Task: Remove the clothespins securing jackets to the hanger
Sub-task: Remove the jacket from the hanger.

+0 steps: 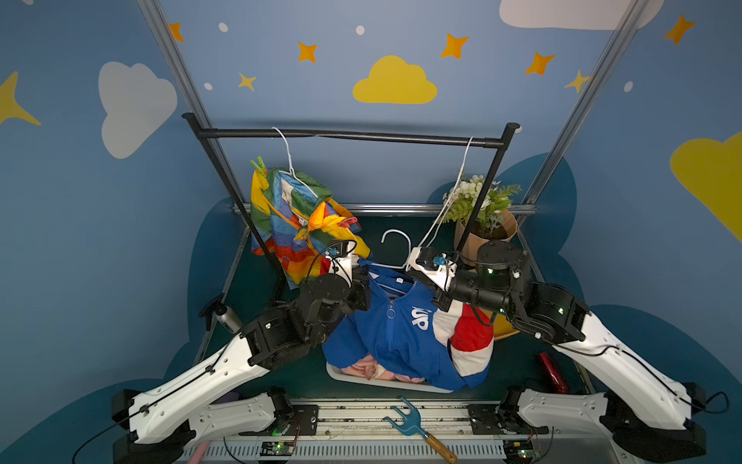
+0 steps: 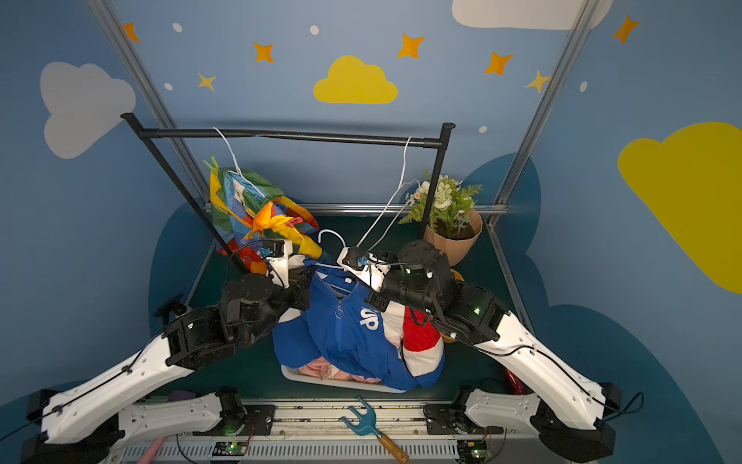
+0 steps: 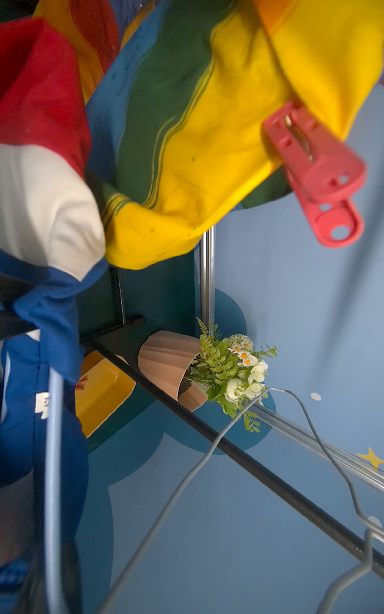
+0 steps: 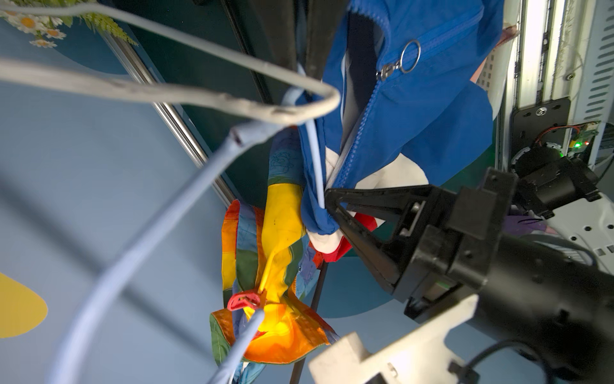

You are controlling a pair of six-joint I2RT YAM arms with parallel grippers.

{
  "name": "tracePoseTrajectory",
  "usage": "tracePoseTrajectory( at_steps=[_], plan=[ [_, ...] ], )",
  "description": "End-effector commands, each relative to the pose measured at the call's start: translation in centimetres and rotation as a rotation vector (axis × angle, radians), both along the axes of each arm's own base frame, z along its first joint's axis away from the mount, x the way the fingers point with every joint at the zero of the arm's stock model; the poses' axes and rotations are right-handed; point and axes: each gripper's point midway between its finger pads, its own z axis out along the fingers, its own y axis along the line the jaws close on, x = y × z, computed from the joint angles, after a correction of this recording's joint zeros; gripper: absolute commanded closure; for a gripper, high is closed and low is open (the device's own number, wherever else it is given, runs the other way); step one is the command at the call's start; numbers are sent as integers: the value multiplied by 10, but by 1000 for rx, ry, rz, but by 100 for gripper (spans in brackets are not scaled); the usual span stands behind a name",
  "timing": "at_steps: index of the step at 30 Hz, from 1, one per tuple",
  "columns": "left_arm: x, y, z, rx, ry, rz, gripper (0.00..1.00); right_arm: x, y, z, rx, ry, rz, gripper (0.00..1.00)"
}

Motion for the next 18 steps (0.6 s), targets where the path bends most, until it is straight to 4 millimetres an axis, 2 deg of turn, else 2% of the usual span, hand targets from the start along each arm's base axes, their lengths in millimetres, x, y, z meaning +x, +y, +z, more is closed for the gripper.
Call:
tracePoseTrajectory(
  at_steps=[1, 5, 9, 13, 18],
  plan=[
    [6, 33, 8, 5, -31, 101, 96, -19, -13, 27, 92, -51, 54, 100],
    [3, 61, 15, -31, -53, 160, 96, -22, -28, 10, 43, -37, 32, 100],
    [4, 71, 15, -19, -46, 184, 96, -22, -36, -2, 26, -31, 13, 100],
    [8, 77, 10, -9, -24, 212, 96, -27, -44, 1, 87, -30, 13, 100],
    [8, 85, 10, -34, -19, 219, 96, -25, -63, 16, 166, -28, -48, 100]
  ],
)
